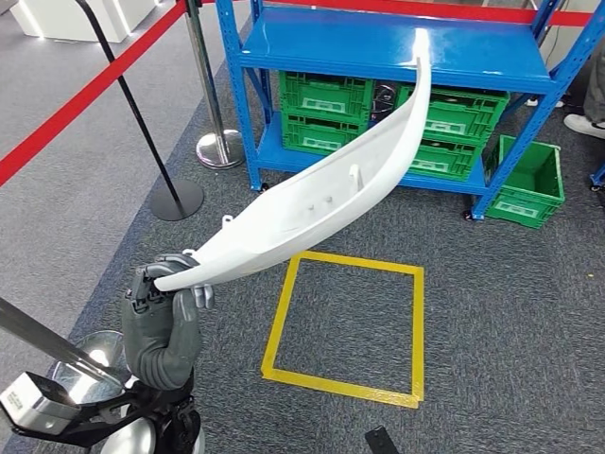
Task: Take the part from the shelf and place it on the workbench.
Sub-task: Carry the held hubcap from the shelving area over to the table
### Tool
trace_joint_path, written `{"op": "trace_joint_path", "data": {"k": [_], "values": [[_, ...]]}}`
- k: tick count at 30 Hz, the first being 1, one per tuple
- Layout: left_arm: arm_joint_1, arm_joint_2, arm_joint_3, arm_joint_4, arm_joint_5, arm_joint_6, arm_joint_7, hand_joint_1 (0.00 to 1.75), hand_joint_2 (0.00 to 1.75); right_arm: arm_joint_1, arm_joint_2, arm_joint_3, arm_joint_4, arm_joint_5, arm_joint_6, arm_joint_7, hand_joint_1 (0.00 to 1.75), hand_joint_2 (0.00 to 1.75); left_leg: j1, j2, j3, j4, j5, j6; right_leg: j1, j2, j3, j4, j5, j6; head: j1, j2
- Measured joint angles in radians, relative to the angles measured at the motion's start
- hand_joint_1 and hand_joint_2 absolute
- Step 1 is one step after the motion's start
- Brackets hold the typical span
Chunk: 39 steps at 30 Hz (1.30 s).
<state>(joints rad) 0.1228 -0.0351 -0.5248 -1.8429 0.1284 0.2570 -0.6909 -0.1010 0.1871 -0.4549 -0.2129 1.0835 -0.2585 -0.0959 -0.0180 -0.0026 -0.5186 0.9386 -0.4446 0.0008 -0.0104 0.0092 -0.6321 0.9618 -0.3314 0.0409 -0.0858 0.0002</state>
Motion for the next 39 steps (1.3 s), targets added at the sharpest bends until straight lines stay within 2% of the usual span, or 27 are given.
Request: {"op": "trace_joint_path", "data": {"k": [5,10,11,12,13,15,16,17,18,20,21,22,23,25,26,27,28,30,31,32,33,34,36,37,38,39], "values": [[0.001,0.000,0.000,0.000,-0.002,-0.012,-0.003,1.75,1.75,0.001,0.000,-0.003,0.000,0.020,-0.018,0.043,0.00,0.00,0.000,0.000,-0.001,0.000,0.001,-0.001,0.000,0.000,-0.001,0.000,0.001,-0.001,0.000,0.000],[0.004,-0.001,0.001,-0.007,-0.004,-0.017,-0.003,1.75,1.75,0.005,0.000,-0.004,0.000,0.028,-0.055,0.122,0.00,0.00,0.000,0.004,-0.003,0.000,0.010,0.016,-0.003,0.004,-0.003,-0.004,0.010,0.014,-0.001,0.000],[0.003,-0.002,0.000,-0.008,-0.004,-0.018,-0.003,1.75,1.75,0.007,0.000,-0.004,0.000,0.028,-0.058,0.129,0.00,0.00,0.003,0.008,-0.002,-0.007,0.017,0.019,-0.001,0.005,-0.010,0.007,-0.002,0.016,0.001,0.000],[0.003,-0.003,0.000,-0.010,-0.004,-0.018,-0.002,1.75,1.75,0.008,0.000,-0.004,0.000,0.027,-0.059,0.134,0.00,0.00,0.007,0.013,-0.002,-0.013,0.023,0.022,-0.001,0.005,-0.024,0.039,-0.028,0.018,0.004,0.000],[0.003,-0.004,0.000,-0.010,-0.003,-0.019,-0.001,1.75,1.75,0.010,0.000,-0.005,0.000,0.026,-0.061,0.137,0.00,0.00,0.010,0.019,-0.003,-0.017,0.027,0.023,-0.001,0.004,-0.047,0.096,-0.066,0.019,0.008,0.000],[0.004,-0.005,0.000,-0.011,0.002,-0.021,0.000,1.75,1.75,0.014,0.000,-0.006,0.000,0.025,-0.062,0.142,0.00,0.00,0.012,0.030,-0.008,-0.016,0.030,0.023,-0.004,0.002,-0.101,0.245,-0.146,0.026,0.014,0.000],[0.005,-0.005,0.000,-0.011,0.006,-0.023,0.002,1.75,1.75,0.015,0.000,-0.006,0.000,0.025,-0.062,0.144,0.00,0.00,0.012,0.037,-0.010,-0.016,0.031,0.021,-0.005,0.001,-0.116,0.297,-0.168,0.029,0.015,0.000],[0.005,-0.005,0.000,-0.011,0.010,-0.024,0.002,1.75,1.75,0.017,0.000,-0.007,0.000,0.025,-0.062,0.147,0.00,0.00,0.013,0.045,-0.012,-0.015,0.032,0.018,-0.007,-0.001,-0.111,0.308,-0.171,0.032,0.016,0.000],[0.005,-0.005,0.000,-0.011,0.013,-0.025,0.002,1.75,1.75,0.018,0.000,-0.008,0.000,0.024,-0.062,0.149,0.00,0.00,0.015,0.052,-0.014,-0.013,0.032,0.014,-0.009,-0.006,-0.083,0.273,-0.156,0.035,0.016,0.000],[0.005,-0.005,0.000,-0.011,0.016,-0.028,0.003,1.75,1.75,0.017,0.001,-0.008,0.000,0.025,-0.063,0.154,0.00,0.00,0.017,0.067,-0.016,-0.001,0.026,0.000,-0.012,-0.039,0.010,0.130,-0.113,0.044,0.018,0.000],[0.006,-0.005,0.000,-0.011,0.016,-0.029,0.003,1.75,1.75,0.016,0.002,-0.009,0.000,0.025,-0.065,0.156,0.00,0.00,0.016,0.073,-0.018,0.007,0.021,-0.008,-0.013,-0.053,0.046,0.073,-0.101,0.042,0.020,0.000],[0.006,-0.006,0.000,-0.012,0.016,-0.031,0.003,1.75,1.75,0.015,0.003,-0.009,0.000,0.026,-0.066,0.157,0.00,0.00,0.014,0.077,-0.018,0.013,0.017,-0.015,-0.013,-0.062,0.064,0.043,-0.098,0.036,0.020,0.000],[0.006,-0.007,0.000,-0.012,0.016,-0.032,0.003,1.75,1.75,0.014,0.004,-0.009,0.000,0.026,-0.068,0.157,0.00,0.00,0.012,0.082,-0.019,0.017,0.016,-0.020,-0.011,-0.060,0.063,0.041,-0.103,0.026,0.018,0.000],[0.006,-0.008,0.000,-0.013,0.015,-0.034,0.003,1.75,1.75,0.016,0.004,-0.010,0.000,0.026,-0.068,0.158,0.00,0.00,0.015,0.092,-0.019,0.020,0.014,-0.029,-0.011,-0.040,0.055,0.046,-0.099,0.005,0.012,0.000],[0.006,-0.009,0.000,-0.013,0.015,-0.034,0.003,1.75,1.75,0.017,0.004,-0.010,0.000,0.026,-0.069,0.159,0.00,0.00,0.018,0.086,-0.022,0.029,0.004,-0.035,-0.010,-0.030,0.052,0.047,-0.097,-0.003,0.011,0.000],[0.006,-0.009,0.000,-0.014,0.015,-0.034,0.003,1.75,1.75,0.018,0.004,-0.011,0.000,0.026,-0.069,0.159,0.00,0.00,0.021,0.072,-0.033,0.055,-0.020,-0.040,-0.011,-0.020,0.048,0.047,-0.093,-0.010,0.010,0.000],[0.007,-0.009,0.000,-0.014,0.015,-0.034,0.003,1.75,1.75,0.017,0.004,-0.011,0.000,0.026,-0.068,0.160,0.00,0.00,0.022,0.053,-0.054,0.104,-0.054,-0.044,-0.011,-0.010,0.044,0.046,-0.089,-0.016,0.008,0.000],[0.008,-0.009,0.000,-0.015,0.015,-0.034,0.003,1.75,1.75,0.016,0.004,-0.012,0.000,0.026,-0.068,0.160,0.00,0.00,0.023,0.021,-0.117,0.245,-0.131,-0.045,-0.010,0.011,0.033,0.046,-0.083,-0.023,0.004,0.000],[0.009,-0.009,0.000,-0.015,0.015,-0.034,0.003,1.75,1.75,0.017,0.004,-0.012,0.000,0.026,-0.068,0.161,0.00,0.00,0.023,0.016,-0.142,0.302,-0.152,-0.044,-0.009,0.024,0.028,0.046,-0.079,-0.023,0.003,0.000],[0.010,-0.009,0.000,-0.015,0.015,-0.034,0.003,1.75,1.75,0.019,0.003,-0.012,0.000,0.026,-0.067,0.161,0.00,0.00,0.023,0.013,-0.152,0.326,-0.154,-0.041,-0.008,0.037,0.024,0.047,-0.075,-0.023,0.003,0.000],[0.011,-0.009,0.000,-0.015,0.015,-0.034,0.003,1.75,1.75,0.020,0.003,-0.012,0.000,0.026,-0.067,0.162,0.00,0.00,0.023,0.010,-0.142,0.309,-0.135,-0.037,-0.008,0.051,0.020,0.047,-0.071,-0.021,0.003,0.000],[0.011,-0.009,0.000,-0.015,0.015,-0.034,0.003,1.75,1.75,0.021,0.003,-0.012,0.000,0.026,-0.067,0.162,0.00,0.00,0.023,0.002,-0.112,0.255,-0.103,-0.033,-0.008,0.066,0.017,0.047,-0.067,-0.018,0.003,0.000],[0.011,-0.009,0.000,-0.016,0.015,-0.034,0.003,1.75,1.75,0.020,0.003,-0.012,0.000,0.026,-0.067,0.162,0.00,0.00,0.026,-0.040,-0.035,0.111,-0.046,-0.024,-0.008,0.093,0.010,0.049,-0.060,-0.010,0.002,0.000],[0.011,-0.009,0.000,-0.016,0.015,-0.034,0.003,1.75,1.75,0.019,0.003,-0.012,0.000,0.026,-0.067,0.162,0.00,0.00,0.026,-0.057,-0.010,0.063,-0.034,-0.022,-0.007,0.104,0.006,0.049,-0.056,-0.005,0.002,0.000],[0.011,-0.009,0.000,-0.016,0.015,-0.034,0.003,1.75,1.75,0.019,0.003,-0.012,0.000,0.026,-0.067,0.162,0.00,0.00,0.026,-0.068,0.001,0.038,-0.030,-0.020,-0.007,0.114,0.002,0.048,-0.052,0.001,0.001,0.000],[0.012,-0.010,0.001,-0.016,0.015,-0.034,0.003,1.75,1.75,0.021,0.003,-0.012,0.000,0.026,-0.067,0.162,0.00,0.00,0.025,-0.063,0.002,0.032,-0.030,-0.018,-0.007,0.123,-0.001,0.045,-0.047,0.008,0.001,0.000]]}}
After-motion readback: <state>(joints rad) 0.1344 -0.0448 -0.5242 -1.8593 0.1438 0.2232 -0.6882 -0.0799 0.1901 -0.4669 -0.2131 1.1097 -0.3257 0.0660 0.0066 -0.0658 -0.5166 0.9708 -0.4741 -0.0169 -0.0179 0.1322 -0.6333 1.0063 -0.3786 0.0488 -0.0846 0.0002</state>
